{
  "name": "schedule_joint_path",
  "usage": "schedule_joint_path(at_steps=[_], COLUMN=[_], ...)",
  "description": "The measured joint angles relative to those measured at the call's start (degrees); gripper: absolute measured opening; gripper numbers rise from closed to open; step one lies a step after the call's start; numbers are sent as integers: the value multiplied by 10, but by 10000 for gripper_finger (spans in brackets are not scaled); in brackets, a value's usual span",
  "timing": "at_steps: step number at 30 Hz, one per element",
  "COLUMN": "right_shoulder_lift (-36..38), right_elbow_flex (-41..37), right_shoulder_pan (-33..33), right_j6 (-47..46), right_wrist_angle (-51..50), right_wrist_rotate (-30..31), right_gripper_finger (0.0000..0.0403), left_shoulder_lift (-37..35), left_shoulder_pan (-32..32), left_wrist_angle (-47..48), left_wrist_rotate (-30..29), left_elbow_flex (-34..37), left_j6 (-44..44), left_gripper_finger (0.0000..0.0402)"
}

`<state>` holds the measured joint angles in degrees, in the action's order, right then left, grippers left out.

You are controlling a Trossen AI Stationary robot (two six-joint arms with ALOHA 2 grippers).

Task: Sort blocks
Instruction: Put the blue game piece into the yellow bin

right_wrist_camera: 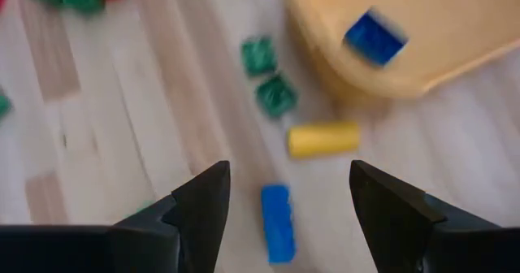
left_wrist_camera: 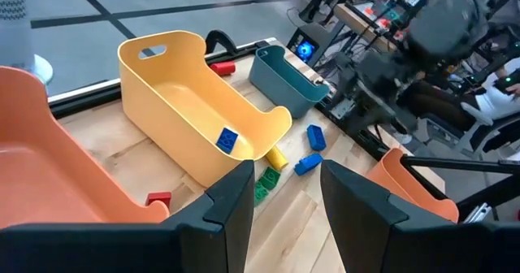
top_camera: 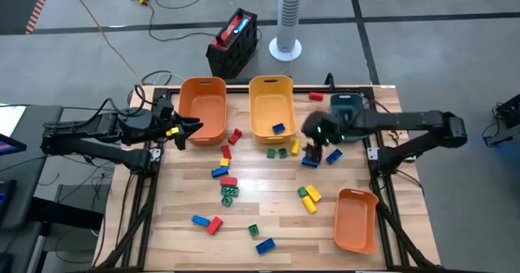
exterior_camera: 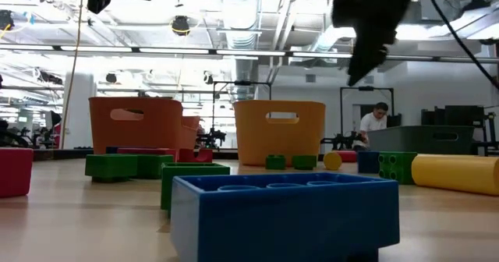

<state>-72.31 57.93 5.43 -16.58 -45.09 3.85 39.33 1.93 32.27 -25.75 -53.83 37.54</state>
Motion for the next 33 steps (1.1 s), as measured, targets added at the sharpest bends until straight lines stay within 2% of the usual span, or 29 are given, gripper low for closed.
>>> schedule_joint_path(at_steps=[3,8,14,21,28,30,33], right_shoulder_lift=[-10,-67,-115,-122,-141,-144,-143], right_elbow_flex=[-31,-60,-83,-114,-144,-144,-144], right_shoulder_pan=[-32,-64,-64,-60,-60,-60,-59], right_j6=[-14,-23,-16,-29,-30,-26,-16], right_wrist_angle=[3,4,38,74,112,117,128], right_wrist_rotate=[6,6,17,51,51,51,40], right_gripper_finger=[265,265,265,265,263,247,193], left_shoulder_lift=[0,0,0,0,0,0,0], left_shoulder_pan=[0,0,0,0,0,0,0], left_wrist_angle=[0,0,0,0,0,0,-1], left_wrist_rotate=[0,0,11,18,19,19,19], left_elbow_flex=[0,0,0,0,0,0,0], left_j6=[3,5,6,15,15,15,15], left_gripper_finger=[139,139,139,139,139,139,139])
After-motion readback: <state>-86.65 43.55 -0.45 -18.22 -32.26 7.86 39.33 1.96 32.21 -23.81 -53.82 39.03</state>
